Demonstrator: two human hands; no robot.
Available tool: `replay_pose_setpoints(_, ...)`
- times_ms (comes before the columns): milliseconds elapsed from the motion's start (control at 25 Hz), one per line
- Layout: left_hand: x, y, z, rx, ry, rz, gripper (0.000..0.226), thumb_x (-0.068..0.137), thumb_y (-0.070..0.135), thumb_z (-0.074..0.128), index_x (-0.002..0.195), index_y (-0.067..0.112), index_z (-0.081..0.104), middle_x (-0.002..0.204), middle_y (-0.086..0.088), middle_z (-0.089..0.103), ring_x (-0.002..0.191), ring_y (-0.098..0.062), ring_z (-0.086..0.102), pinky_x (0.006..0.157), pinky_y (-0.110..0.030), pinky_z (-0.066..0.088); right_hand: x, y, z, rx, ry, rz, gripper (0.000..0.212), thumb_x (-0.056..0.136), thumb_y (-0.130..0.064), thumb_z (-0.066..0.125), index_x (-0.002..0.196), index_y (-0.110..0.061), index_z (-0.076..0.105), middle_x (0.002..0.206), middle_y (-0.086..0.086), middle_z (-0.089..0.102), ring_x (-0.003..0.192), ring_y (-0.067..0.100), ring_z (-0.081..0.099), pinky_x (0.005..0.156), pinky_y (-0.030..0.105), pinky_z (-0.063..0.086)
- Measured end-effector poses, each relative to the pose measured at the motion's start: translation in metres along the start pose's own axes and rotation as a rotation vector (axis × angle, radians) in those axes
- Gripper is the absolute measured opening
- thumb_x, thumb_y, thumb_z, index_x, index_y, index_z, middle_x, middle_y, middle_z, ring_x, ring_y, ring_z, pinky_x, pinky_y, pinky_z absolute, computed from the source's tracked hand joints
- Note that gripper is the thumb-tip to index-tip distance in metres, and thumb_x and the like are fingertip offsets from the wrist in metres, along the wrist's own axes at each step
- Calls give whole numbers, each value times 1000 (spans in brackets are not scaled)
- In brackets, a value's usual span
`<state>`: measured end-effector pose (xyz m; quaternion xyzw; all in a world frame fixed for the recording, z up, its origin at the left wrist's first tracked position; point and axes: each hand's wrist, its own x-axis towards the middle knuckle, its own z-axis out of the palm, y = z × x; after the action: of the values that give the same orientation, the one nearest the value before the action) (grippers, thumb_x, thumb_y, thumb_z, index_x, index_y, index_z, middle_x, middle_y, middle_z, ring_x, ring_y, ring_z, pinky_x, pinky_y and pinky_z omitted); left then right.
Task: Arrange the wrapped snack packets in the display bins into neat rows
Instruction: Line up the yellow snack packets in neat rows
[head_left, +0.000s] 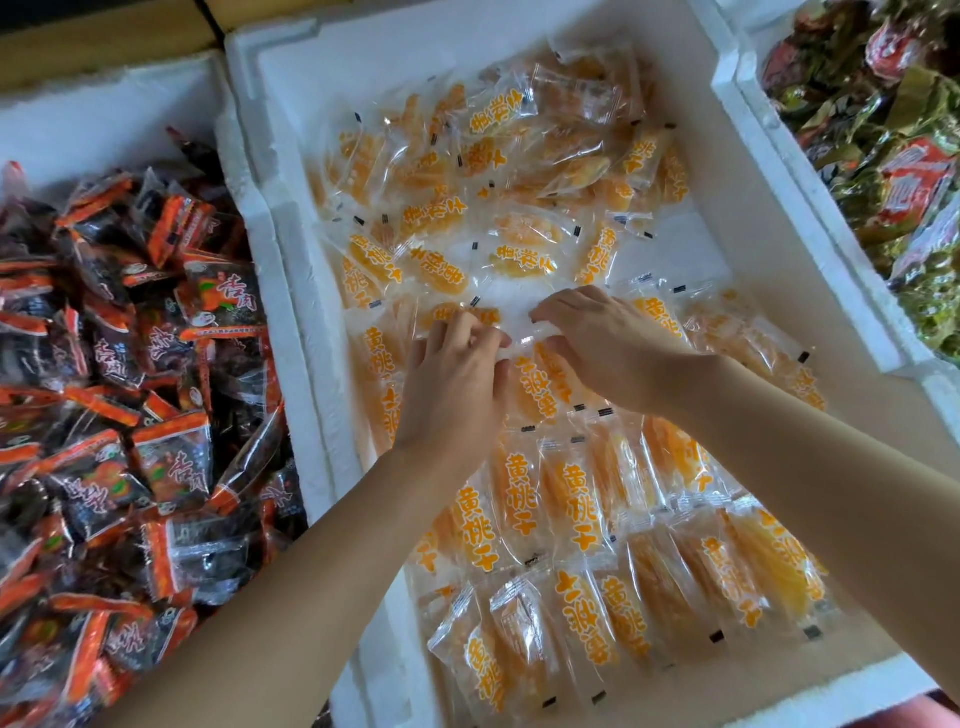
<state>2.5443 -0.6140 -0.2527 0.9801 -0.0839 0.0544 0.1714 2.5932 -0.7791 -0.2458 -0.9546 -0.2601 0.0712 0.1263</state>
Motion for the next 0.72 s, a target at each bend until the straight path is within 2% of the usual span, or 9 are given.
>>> replay_pose_setpoints(160, 15, -20, -18, 62, 10, -13, 36, 95, 20, 53, 130, 14, 52, 137, -6, 44, 132, -26, 35, 109, -38, 23, 21, -6, -12, 49, 201, 57, 45, 97, -13, 45, 141, -11, 36, 141, 7, 39, 130, 26, 36, 105, 36, 34)
replay_pose_setpoints(320, 53, -36, -25, 52, -78, 7, 46, 99, 20, 47, 144, 14, 36, 150, -4, 32, 142, -23, 21, 116, -35, 16, 54, -1, -18, 94, 171, 137, 61, 95, -15, 51, 148, -11, 19, 152, 6, 26, 140, 23, 23, 111, 31, 23)
replay_pose_setpoints(400, 69, -43, -26, 71, -173, -10, 45, 100, 15, 44, 144, 14, 36, 150, -4, 32, 141, -22, 21, 114, -35, 15, 66, 3, -20, 114, 124, 192, 68, 93, -19, 56, 149, -13, 18, 152, 7, 27, 139, 24, 25, 109, 33, 24)
replay_pose_setpoints(480, 79, -52, -26, 86, -218, 3, 45, 98, 5, 44, 141, 16, 41, 146, -2, 37, 137, -22, 25, 111, -37, 18, 72, 4, -20, 134, 89, 221, 70, 89, -23, 62, 146, -14, 23, 147, 11, 36, 133, 28, 34, 103, 35, 32)
replay_pose_setpoints(600, 85, -64, -26, 90, -175, 44, 50, 92, -7, 48, 133, 20, 51, 138, 3, 44, 128, -21, 31, 105, -34, 23, 71, 2, -15, 92, 37, 201, 72, 84, -31, 68, 142, -13, 28, 141, 12, 44, 127, 30, 44, 94, 37, 41)
replay_pose_setpoints(720, 87, -65, -25, 78, -131, 34, 38, 90, -2, 54, 121, 22, 58, 127, 3, 48, 120, -21, 33, 102, -31, 22, 69, 3, -11, 105, 66, 206, 67, 85, -34, 67, 139, -12, 33, 138, 10, 48, 124, 29, 48, 91, 36, 44)
